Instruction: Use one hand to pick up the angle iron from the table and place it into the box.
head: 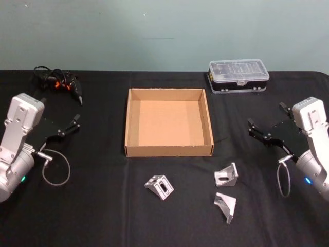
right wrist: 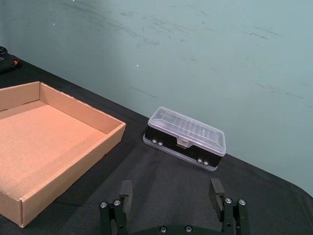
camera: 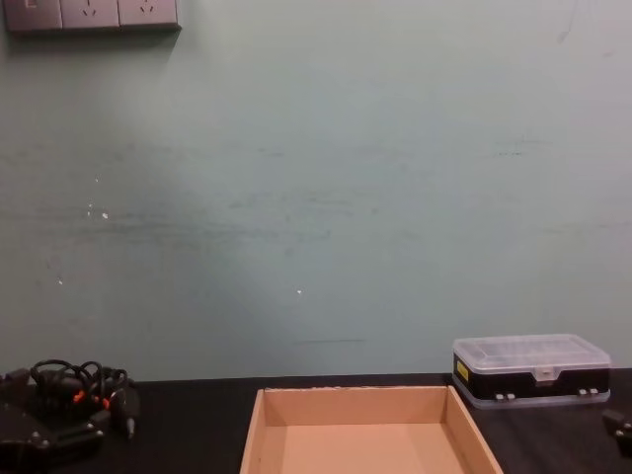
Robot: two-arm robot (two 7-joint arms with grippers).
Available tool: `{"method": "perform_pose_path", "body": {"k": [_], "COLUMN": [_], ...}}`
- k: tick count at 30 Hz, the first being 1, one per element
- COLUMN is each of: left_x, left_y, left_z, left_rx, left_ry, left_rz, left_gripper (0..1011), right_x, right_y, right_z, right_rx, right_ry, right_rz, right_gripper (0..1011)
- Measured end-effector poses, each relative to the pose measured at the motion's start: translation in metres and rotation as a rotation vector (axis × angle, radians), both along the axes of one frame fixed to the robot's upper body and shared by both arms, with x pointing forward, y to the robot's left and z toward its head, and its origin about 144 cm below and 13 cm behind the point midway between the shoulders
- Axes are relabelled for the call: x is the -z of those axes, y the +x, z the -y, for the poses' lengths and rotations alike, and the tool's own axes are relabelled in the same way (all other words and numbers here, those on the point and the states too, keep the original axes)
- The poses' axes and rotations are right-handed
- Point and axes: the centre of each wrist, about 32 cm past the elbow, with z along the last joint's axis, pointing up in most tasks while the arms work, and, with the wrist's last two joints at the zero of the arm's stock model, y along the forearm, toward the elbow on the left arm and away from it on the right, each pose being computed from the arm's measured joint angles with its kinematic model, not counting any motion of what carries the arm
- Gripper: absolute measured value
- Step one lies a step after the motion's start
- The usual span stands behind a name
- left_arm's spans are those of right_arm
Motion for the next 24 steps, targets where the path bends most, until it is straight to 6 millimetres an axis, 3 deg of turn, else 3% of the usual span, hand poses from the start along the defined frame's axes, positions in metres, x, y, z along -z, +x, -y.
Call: {"method": "perform_pose_path", "body": {"k": [24], "left_x": [0.0000], "left_y": [0.0000], "left_z": [0.0000], "left_rx": [0.000], "left_ry": [0.000], "left_rz": [0.000], "left_gripper": [1011], "right_x": [0.0000], "right_y": [0.0000], "right_z": [0.0000], "right_rx": [0.000], "right_ry": [0.000], "right_rz": [0.000], "right_gripper": [1003]}}
